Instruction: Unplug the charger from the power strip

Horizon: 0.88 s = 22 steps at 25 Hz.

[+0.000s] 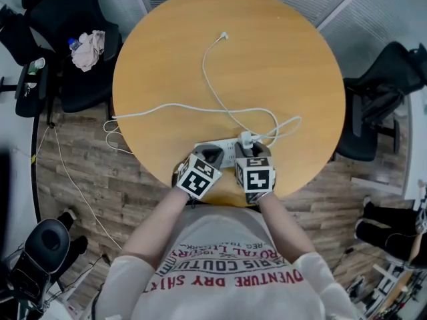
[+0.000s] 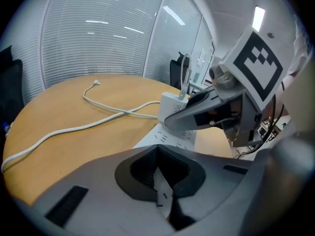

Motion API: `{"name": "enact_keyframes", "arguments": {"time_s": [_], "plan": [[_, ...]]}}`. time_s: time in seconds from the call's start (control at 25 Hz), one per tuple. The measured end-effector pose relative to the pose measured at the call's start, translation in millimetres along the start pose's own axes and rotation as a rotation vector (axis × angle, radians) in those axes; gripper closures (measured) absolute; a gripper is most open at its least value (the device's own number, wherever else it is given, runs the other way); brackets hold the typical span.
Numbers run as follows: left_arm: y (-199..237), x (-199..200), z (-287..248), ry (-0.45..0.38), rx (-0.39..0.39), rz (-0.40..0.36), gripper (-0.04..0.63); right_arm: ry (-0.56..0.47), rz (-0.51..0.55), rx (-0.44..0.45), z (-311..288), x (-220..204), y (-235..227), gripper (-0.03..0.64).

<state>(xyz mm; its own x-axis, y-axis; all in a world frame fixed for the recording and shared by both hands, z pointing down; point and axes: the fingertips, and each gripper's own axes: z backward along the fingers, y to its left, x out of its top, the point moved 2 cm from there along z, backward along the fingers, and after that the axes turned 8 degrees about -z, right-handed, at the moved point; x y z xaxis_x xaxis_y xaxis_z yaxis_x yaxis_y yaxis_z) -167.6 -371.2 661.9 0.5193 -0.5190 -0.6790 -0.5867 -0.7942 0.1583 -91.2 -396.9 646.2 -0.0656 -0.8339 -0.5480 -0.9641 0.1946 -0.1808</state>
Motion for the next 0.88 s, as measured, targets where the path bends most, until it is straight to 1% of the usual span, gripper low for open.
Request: {"name": "enact_keyframes", "arguments": {"time_s": [0.08,0.2,0.32,0.4,0.52,0.6,0.68,0.72,0.8,0.88], "plan": [[1,1,0,0.001,-0.007,0.006,0.561,-0.023,-0.001,0.014,7,6,4,0.457],[1,-2,0,0.004,-0.007,0.009,0.561,-0.029,0.009,0.024,12,9,8,0.457],[1,-3,-1,0.003,-0.006,0.008,0.563,-0.032,-0.001,0.028,17,8,5,0.457],[2,-2,-2,0.004,-0.014,0.02,0.561,-0.047,-0.005,0.038,24,11,4,0.457],[2,-1,-1,0.008,-0.008,0.031,0.562,-0.083,0.026,0.058,40,20,5,0.457],[2,-2,-3,0.015,0.009,0.024,0.561,-0.112,0.059,0.076,52,26,6,0.457],[3,0,-1,0.013,0.033,0.043,0.561,-0.142,0.09,0.096,61,32,9,0.457],[5,3,3,-0.008,0.053,0.06,0.561,-0.157,0.105,0.103,66,34,10,0.457],[6,16,13,-0.081,0.095,0.095,0.561,-0.183,0.13,0.115,74,38,12,0.457],[4,32,27,-0.15,0.13,0.104,0.561,-0.207,0.148,0.131,84,43,12,0.457]]}}
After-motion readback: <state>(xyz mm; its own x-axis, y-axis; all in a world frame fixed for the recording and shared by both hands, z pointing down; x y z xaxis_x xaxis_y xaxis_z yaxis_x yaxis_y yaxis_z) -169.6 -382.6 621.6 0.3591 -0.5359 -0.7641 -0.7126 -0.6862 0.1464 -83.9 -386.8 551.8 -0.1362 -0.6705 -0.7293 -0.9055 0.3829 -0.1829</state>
